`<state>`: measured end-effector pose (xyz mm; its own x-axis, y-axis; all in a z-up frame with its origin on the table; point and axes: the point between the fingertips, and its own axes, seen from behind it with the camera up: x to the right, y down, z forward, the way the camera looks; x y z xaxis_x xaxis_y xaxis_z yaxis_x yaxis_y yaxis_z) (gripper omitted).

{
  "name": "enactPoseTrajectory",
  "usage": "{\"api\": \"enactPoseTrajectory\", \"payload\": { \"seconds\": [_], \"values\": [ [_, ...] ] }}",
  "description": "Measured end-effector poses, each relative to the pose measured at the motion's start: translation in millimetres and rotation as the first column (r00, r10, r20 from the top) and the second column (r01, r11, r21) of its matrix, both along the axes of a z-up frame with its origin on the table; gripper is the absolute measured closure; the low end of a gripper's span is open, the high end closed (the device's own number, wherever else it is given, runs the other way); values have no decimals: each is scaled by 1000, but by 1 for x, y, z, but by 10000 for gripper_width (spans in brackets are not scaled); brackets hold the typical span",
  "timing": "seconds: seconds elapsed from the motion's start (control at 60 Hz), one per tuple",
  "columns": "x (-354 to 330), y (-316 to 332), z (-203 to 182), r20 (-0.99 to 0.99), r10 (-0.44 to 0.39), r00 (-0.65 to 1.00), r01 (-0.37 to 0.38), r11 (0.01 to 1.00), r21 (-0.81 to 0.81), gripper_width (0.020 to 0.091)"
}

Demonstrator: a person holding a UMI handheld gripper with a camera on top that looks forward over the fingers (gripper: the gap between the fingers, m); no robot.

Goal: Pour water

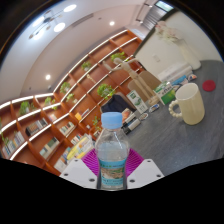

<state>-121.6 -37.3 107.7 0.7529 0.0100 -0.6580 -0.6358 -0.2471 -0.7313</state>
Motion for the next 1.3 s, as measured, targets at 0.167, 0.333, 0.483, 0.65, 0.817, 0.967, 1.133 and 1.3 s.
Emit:
{"api": "enactPoseTrajectory", "payload": {
  "seconds": [0.167, 0.333, 0.483, 0.65, 0.817, 0.967, 1.133, 1.3],
  "values": [
    [63, 16, 30, -343, -100, 934, 113, 993, 19, 813],
    [115, 35, 50, -599, -132, 790, 183, 983, 24, 815],
    [146, 34, 62, -813, -134, 567, 241, 970, 9, 795],
    [160, 43, 52, -923, -125, 363, 258, 966, -29, 796],
    [159, 48, 50, -939, -122, 321, 250, 967, -40, 795],
    [150, 45, 49, -860, -151, 487, 233, 972, -39, 793],
    [174, 38, 71, -497, -206, 843, 256, 966, 34, 795],
    [225, 35, 110, 126, -278, 952, 263, 957, 126, 794]
  ]
}}
